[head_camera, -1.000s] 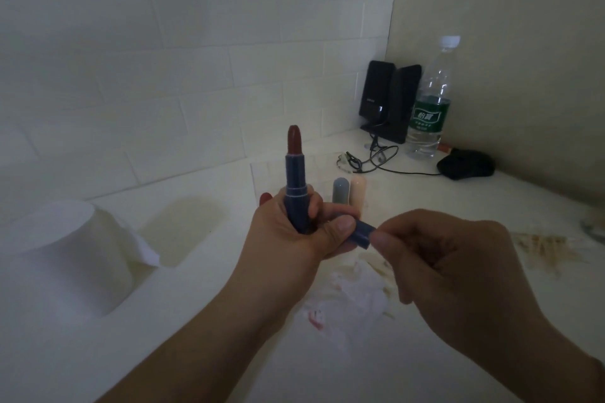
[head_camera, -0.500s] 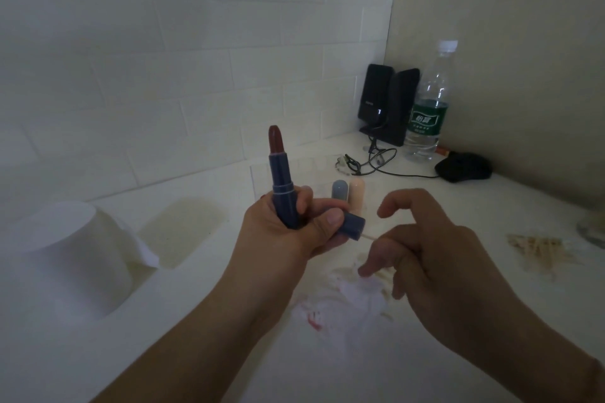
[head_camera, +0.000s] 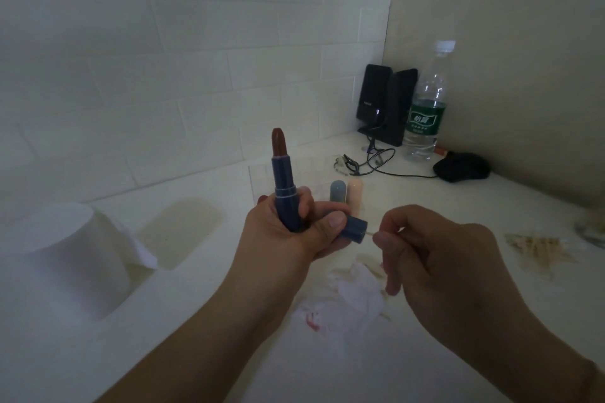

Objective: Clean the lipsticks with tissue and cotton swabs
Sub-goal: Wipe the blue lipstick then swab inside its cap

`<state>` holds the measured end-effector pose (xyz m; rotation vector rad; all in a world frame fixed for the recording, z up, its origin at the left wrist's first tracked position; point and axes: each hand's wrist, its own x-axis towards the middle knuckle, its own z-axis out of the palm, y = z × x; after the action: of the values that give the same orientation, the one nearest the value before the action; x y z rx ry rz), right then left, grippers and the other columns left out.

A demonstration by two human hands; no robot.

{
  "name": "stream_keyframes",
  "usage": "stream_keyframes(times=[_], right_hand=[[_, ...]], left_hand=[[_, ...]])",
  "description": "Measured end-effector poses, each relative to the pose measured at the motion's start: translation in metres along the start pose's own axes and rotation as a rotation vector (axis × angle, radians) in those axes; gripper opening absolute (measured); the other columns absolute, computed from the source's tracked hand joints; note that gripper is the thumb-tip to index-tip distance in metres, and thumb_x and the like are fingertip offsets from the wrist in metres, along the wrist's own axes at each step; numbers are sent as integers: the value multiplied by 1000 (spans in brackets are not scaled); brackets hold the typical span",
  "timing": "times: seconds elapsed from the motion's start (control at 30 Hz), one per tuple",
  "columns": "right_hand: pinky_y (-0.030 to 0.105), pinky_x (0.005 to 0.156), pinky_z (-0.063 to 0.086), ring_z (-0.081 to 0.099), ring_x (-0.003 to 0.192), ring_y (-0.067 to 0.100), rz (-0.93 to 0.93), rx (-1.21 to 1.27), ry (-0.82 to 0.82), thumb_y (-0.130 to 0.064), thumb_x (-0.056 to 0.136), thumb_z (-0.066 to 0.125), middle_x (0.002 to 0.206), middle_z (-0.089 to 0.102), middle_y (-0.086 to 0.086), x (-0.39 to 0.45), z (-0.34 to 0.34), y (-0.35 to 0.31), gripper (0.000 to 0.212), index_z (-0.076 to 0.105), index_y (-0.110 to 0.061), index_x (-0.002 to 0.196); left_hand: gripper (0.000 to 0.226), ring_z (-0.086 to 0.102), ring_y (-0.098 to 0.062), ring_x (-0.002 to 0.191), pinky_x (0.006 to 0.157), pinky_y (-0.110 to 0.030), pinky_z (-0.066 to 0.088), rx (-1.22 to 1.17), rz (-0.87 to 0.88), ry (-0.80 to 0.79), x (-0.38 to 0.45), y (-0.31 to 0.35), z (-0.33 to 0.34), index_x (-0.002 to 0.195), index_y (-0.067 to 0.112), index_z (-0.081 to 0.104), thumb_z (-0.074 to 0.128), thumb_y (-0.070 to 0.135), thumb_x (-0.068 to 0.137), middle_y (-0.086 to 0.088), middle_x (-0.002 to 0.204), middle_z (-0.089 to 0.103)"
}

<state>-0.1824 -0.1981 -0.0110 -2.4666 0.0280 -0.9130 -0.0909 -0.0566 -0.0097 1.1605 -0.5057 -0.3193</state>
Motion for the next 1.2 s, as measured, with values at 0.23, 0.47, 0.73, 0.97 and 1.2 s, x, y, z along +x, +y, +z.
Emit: stream_keyframes(times=[0.23,0.47,0.73,0.97,1.2], right_hand=[[-1,43,31,51,45,-8,-45,12,-24,-41,86,40,46,54,-15,0,0,-4,19,52,-31,75],[-1,44,25,29,34,-9,-146,-231,40,-34,89,53,48,41,-19,2,2,2,24,65,-21,72],[-9,54,24,25,44,-17,-212,-136,-70,-22,83,62,55,37,-21,-2,-5,4,11,72,-18,83],[-2,48,30,33,38,-10,-177,-107,-11,-27,90,54,52,38,-27,4,-15,0,18,70,-19,86],[-5,49,27,30,38,-12,-182,-135,-110,-24,85,58,52,33,-27,2,-14,-3,12,70,-24,83]], left_hand=[[47,72,-26,89,72,-31,59,4,18,27,-2,1,1,100,-18,45,68,9,67,-10,81,73],[32,73,-18,84,72,-29,59,101,87,62,-3,3,3,86,-10,49,67,9,69,-2,76,73],[22,72,-20,84,68,-24,57,103,78,140,3,6,-6,76,6,44,60,-7,84,-11,85,73],[24,72,-28,86,69,-28,58,80,74,130,4,7,-6,74,7,44,60,-8,83,-13,85,72],[24,72,-25,85,69,-28,58,91,81,133,2,9,-6,74,7,44,60,-8,84,-11,84,73]])
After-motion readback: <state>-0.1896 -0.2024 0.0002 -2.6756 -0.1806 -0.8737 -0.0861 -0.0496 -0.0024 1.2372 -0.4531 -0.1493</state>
